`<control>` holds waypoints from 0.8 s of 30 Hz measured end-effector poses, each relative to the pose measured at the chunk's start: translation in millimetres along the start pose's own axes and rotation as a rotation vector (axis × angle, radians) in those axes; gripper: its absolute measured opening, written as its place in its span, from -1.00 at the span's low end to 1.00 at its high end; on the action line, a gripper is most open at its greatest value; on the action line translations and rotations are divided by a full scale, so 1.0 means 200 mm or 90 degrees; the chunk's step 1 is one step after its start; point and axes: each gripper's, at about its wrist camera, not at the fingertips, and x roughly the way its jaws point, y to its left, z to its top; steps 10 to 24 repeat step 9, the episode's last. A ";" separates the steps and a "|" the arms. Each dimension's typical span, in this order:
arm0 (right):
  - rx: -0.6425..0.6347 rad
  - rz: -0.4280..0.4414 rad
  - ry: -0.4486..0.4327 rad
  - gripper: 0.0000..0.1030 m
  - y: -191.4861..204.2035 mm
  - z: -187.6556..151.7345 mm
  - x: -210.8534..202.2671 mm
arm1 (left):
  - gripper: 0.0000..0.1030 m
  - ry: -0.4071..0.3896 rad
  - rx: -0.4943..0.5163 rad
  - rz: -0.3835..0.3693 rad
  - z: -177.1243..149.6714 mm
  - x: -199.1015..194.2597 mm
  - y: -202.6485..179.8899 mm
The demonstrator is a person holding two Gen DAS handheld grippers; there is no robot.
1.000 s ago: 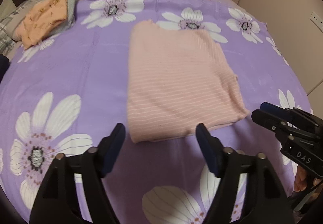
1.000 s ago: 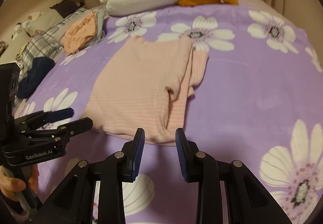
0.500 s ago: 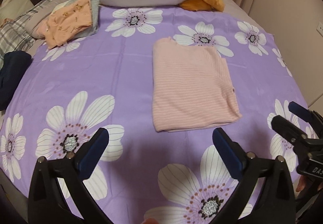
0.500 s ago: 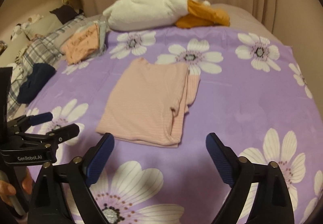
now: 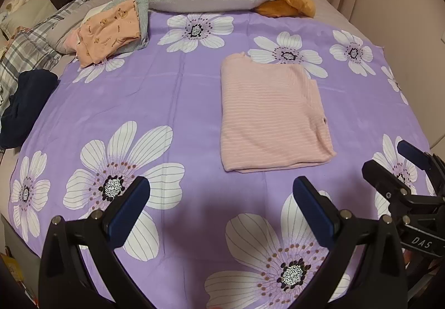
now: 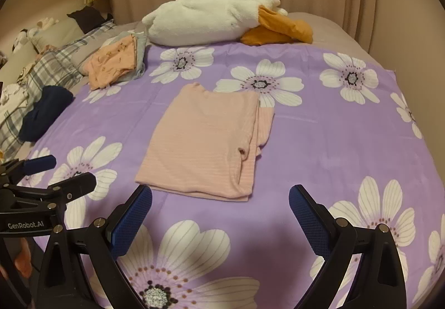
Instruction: Fold small clothes
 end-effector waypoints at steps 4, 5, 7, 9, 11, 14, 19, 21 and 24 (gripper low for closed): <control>0.003 0.001 -0.004 0.90 0.00 0.00 -0.02 | 0.99 0.000 -0.003 -0.007 0.00 -0.01 0.00; 0.004 0.001 -0.004 0.90 0.00 0.00 -0.02 | 0.99 -0.001 -0.002 -0.005 0.00 -0.01 -0.01; 0.003 0.002 -0.004 0.90 0.00 0.00 -0.02 | 0.99 -0.003 -0.001 -0.002 0.00 -0.02 -0.01; 0.004 0.003 -0.004 0.90 0.00 0.00 -0.02 | 0.99 -0.006 -0.001 0.005 0.00 -0.02 -0.02; 0.004 0.003 -0.004 0.90 0.00 0.00 -0.02 | 0.99 -0.006 -0.001 0.005 0.00 -0.02 -0.02; 0.004 0.003 -0.004 0.90 0.00 0.00 -0.02 | 0.99 -0.006 -0.001 0.005 0.00 -0.02 -0.02; 0.004 0.003 -0.004 0.90 0.00 0.00 -0.02 | 0.99 -0.006 -0.001 0.005 0.00 -0.02 -0.02; 0.004 0.003 -0.004 0.90 0.00 0.00 -0.02 | 0.99 -0.006 -0.001 0.005 0.00 -0.02 -0.02; 0.004 0.003 -0.004 0.90 0.00 0.00 -0.02 | 0.99 -0.006 -0.001 0.005 0.00 -0.02 -0.02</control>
